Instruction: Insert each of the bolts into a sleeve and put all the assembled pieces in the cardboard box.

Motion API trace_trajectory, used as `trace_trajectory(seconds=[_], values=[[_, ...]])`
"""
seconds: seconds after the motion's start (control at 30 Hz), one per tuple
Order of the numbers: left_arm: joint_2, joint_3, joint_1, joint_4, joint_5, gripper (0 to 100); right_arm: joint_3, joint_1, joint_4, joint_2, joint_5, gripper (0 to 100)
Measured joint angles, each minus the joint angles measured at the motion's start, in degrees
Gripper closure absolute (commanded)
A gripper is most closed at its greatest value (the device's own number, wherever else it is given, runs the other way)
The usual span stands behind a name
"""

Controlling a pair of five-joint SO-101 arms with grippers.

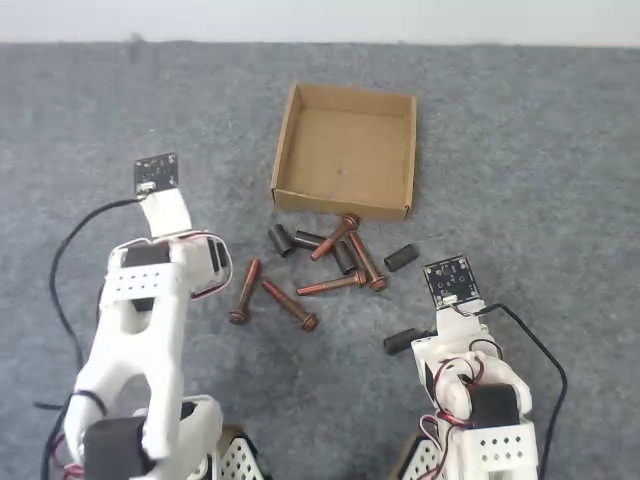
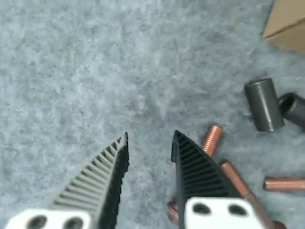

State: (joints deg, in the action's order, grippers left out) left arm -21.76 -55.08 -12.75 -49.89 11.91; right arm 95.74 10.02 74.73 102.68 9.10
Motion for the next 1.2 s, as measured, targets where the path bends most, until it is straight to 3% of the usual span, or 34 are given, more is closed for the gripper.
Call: trace_trajectory(seconds=[0.37,0.83,0.93,1.07,1.2], values=[[0.2,0.0,0.0,0.0,-0.1,86,0.0,0.0,0.0,0.0,0.0,99.1],[0.2,0.0,0.0,0.0,-0.1,86,0.0,18.3,0.0,0.1,0.5,98.8],[0.2,0.0,0.0,0.0,-0.1,86,-0.3,14.6,0.0,0.1,7.0,98.8],[0.3,0.0,0.0,0.0,-0.1,86,-0.4,6.9,-1.3,0.1,22.2,98.8],[0.3,0.0,0.0,0.0,-0.1,86,-2.0,5.9,-1.6,0.1,24.1,98.7]])
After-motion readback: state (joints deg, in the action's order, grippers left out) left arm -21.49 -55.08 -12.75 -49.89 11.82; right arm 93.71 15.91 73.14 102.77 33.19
